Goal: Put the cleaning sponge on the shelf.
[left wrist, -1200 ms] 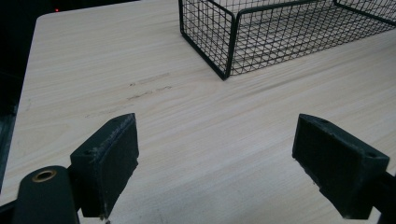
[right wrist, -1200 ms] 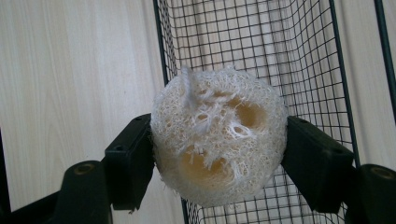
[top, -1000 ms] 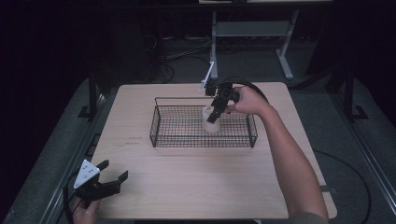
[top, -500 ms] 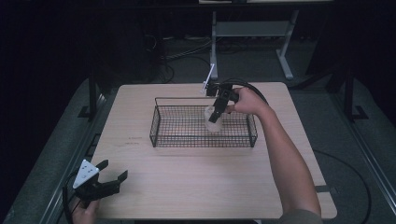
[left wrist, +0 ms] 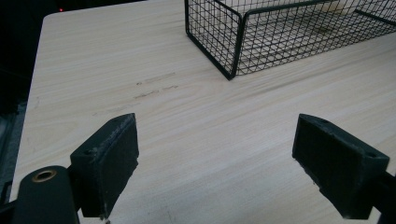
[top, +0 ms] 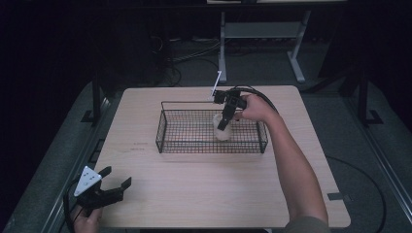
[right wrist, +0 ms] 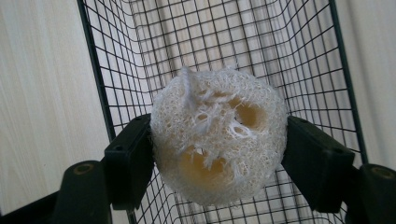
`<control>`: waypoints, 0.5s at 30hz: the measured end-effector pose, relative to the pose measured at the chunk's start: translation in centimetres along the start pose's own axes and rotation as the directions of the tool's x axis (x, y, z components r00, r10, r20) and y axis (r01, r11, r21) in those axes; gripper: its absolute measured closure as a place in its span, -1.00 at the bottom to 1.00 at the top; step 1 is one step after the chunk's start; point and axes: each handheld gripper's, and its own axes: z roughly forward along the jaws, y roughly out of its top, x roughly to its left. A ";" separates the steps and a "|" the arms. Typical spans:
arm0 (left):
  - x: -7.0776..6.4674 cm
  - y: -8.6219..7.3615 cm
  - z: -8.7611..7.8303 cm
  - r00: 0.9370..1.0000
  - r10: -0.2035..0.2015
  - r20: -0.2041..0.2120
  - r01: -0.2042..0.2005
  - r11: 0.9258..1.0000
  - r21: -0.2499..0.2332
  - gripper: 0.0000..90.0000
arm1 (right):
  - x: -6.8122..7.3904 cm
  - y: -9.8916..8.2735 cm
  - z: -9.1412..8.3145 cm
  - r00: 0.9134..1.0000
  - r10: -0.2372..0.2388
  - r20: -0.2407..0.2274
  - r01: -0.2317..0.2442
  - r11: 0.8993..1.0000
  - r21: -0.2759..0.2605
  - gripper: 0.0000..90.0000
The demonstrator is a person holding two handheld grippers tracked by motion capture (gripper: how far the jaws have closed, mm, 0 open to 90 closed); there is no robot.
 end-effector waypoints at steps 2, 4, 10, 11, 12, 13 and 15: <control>0.0 0.0 0.0 1.000 -0.001 0.000 0.001 1.000 -0.002 -0.70 | 0.0 -0.1 0.3 1.000 0.006 -0.004 -0.006 1.000 -0.007 -0.37; 0.0 0.0 0.0 1.000 0.001 -0.001 -0.001 1.000 -0.002 -0.70 | -0.2 -0.2 0.6 1.000 0.015 -0.015 -0.015 1.000 -0.021 -0.37; 0.0 0.0 0.0 1.000 -0.001 -0.001 0.001 1.000 -0.001 -0.70 | -0.5 -0.7 1.5 1.000 0.023 -0.015 -0.023 1.000 0.001 -0.37; 0.0 0.0 0.0 1.000 -0.001 -0.001 0.001 1.000 -0.001 -0.70 | -0.5 -0.7 1.7 1.000 0.023 -0.012 -0.023 1.000 0.005 -0.37; 0.0 0.0 0.0 1.000 -0.001 -0.001 0.001 1.000 -0.001 -0.70 | -0.6 -0.8 1.9 0.999 0.028 -0.018 -0.028 1.000 0.004 -0.37; 0.1 0.0 0.0 1.000 -0.002 -0.003 0.002 1.000 0.000 -0.70 | -0.7 -0.8 2.0 0.999 0.031 -0.022 -0.031 1.000 0.007 -0.37; 0.1 0.0 -0.1 1.000 -0.002 -0.002 0.002 1.000 -0.001 -0.70 | -0.7 -0.8 2.3 0.999 0.030 -0.014 -0.029 0.999 0.024 -0.37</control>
